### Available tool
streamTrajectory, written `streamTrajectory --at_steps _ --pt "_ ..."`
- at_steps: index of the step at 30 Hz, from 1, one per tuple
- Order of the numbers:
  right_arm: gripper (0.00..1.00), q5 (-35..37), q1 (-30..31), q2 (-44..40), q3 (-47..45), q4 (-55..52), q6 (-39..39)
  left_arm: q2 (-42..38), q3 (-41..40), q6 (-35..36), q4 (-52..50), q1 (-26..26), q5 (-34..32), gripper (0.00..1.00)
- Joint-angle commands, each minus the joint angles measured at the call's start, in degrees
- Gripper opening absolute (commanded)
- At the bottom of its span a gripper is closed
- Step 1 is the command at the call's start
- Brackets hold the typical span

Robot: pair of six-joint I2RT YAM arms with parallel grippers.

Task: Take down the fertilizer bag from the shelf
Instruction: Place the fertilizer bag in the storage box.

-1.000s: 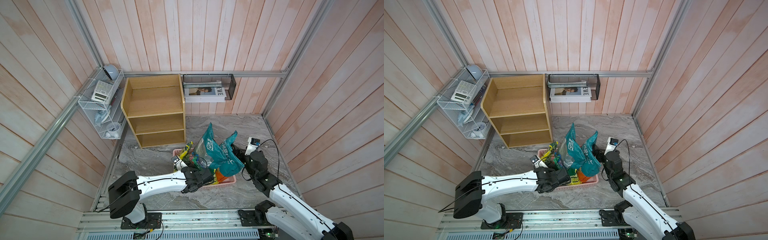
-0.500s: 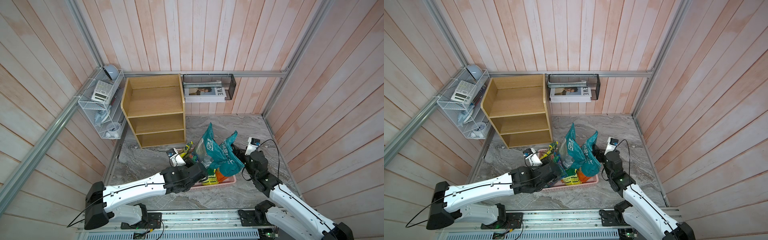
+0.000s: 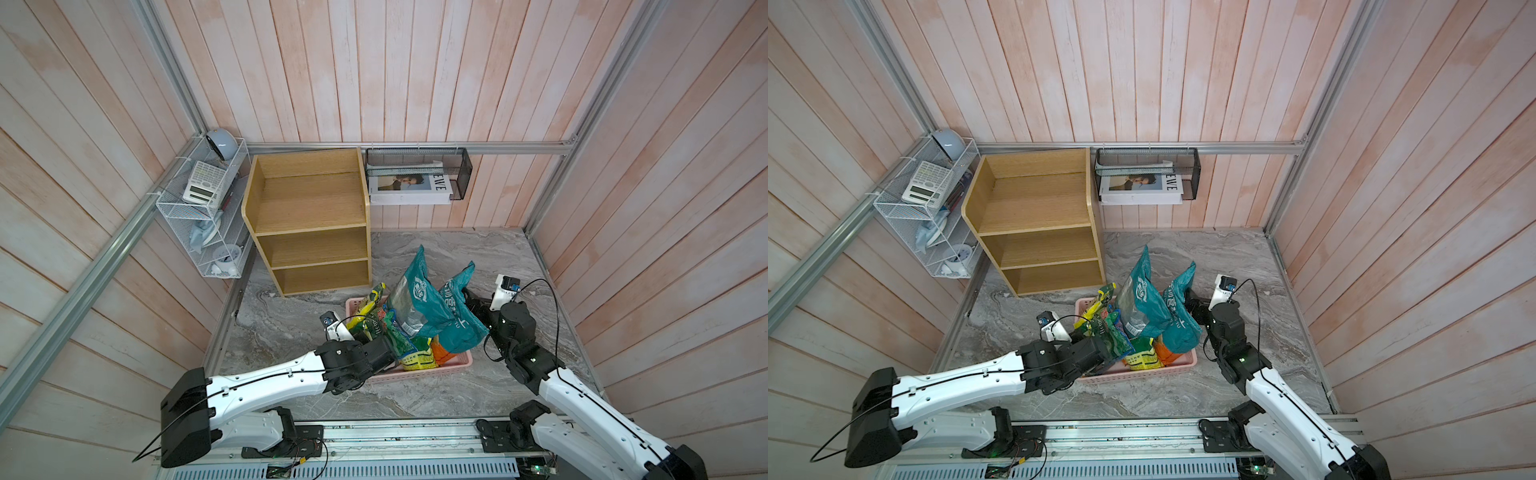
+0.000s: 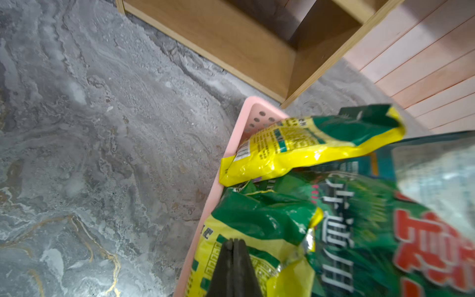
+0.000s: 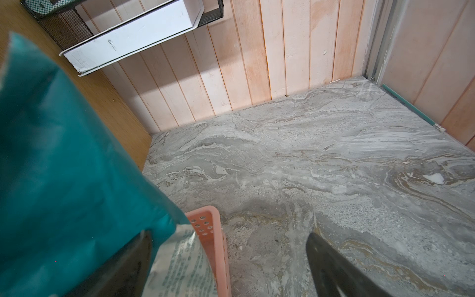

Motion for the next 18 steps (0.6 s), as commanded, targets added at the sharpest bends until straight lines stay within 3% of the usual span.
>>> streamTrajectory --at_steps 1,10,16,18 --pt "0.98 -0.68 0.59 -0.49 -0.40 -1.01 -0.34 4.64 0.57 3.28 4.99 0.69 6.26 0.00" --pt "0.98 -0.60 0.59 -0.70 -0.40 -1.15 -0.34 11.18 0.10 4.59 11.29 1.82 11.30 0.00" --pt "0.98 -0.20 0.59 -0.82 -0.19 -1.42 -0.51 6.58 0.86 5.77 8.47 1.73 7.12 0.00" --pt "0.98 0.81 0.59 -1.06 0.66 -2.70 -0.83 3.28 2.14 8.70 7.98 1.69 5.34 0.09"
